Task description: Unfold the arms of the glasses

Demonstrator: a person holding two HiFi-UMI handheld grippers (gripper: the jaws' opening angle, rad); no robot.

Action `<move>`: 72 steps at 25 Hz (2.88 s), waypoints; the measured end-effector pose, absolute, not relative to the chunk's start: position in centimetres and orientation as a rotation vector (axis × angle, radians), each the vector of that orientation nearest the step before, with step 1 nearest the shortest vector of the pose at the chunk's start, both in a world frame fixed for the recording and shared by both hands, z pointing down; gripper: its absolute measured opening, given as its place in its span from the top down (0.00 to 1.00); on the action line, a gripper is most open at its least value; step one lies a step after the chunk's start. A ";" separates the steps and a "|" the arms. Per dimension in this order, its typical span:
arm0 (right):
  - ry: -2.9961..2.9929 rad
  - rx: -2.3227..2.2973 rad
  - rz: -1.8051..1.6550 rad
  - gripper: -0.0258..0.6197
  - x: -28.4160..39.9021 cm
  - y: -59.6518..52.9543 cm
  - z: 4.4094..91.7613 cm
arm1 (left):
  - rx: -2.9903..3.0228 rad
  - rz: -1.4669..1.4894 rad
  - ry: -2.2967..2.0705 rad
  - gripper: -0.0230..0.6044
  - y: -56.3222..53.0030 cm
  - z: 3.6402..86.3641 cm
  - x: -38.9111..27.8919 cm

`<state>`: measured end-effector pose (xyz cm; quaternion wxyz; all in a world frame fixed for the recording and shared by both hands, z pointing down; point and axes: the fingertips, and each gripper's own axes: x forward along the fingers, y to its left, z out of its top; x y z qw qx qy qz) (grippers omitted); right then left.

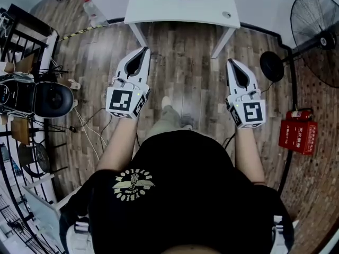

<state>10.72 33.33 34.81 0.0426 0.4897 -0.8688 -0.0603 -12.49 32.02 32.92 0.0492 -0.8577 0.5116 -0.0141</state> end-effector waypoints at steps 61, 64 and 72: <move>-2.463 1.661 -0.075 0.96 3.3 8.7 36.3 | -2.862 -0.112 1.320 0.95 5.6 37.5 -18.3; -2.484 1.640 -0.100 0.96 3.3 7.5 35.9 | -2.847 -0.119 1.340 0.95 4.7 37.5 -17.9; -2.514 1.612 -0.096 0.96 4.5 3.6 35.8 | -2.813 -0.066 1.416 0.95 1.0 36.6 -17.8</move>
